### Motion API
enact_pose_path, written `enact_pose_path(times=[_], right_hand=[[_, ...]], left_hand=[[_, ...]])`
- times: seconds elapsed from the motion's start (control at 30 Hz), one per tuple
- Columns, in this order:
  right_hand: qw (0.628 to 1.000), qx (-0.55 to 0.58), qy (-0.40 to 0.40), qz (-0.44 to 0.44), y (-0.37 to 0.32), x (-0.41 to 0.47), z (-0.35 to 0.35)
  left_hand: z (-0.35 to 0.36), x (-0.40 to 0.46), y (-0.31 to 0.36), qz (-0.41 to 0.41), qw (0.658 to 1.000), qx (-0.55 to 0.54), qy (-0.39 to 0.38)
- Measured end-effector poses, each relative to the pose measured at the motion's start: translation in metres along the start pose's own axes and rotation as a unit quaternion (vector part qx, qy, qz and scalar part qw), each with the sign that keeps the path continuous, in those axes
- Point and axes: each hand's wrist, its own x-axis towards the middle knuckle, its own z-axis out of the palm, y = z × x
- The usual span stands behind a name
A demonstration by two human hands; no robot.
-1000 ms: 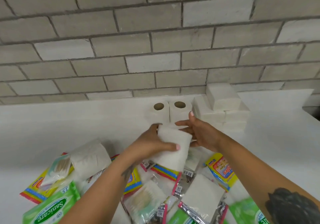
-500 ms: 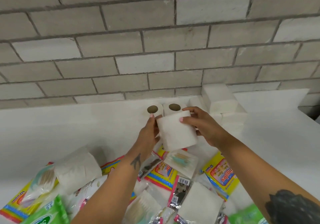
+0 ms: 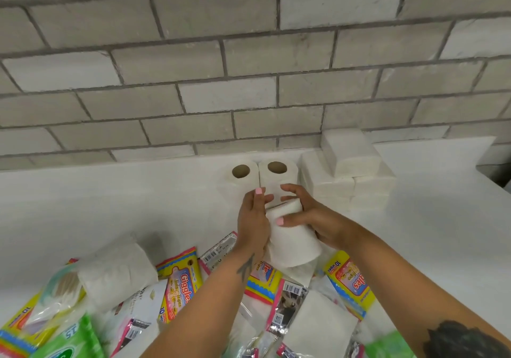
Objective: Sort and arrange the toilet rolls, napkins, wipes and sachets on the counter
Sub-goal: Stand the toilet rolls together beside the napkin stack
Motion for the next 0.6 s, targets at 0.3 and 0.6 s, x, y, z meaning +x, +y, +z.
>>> enact_pose_path(times=[0.3, 0.6], right_hand=[[1.0, 0.002, -0.009, -0.008, -0.016, -0.005, -0.022], [0.969, -0.068, 0.212, -0.111, -0.02, 0.004, -0.017]], left_hand=[[-0.001, 0.006, 0.017, 0.041, 0.998, -0.023, -0.042], [-0.002, 0.006, -0.04, 0.062, 0.862, 0.474, -0.167]])
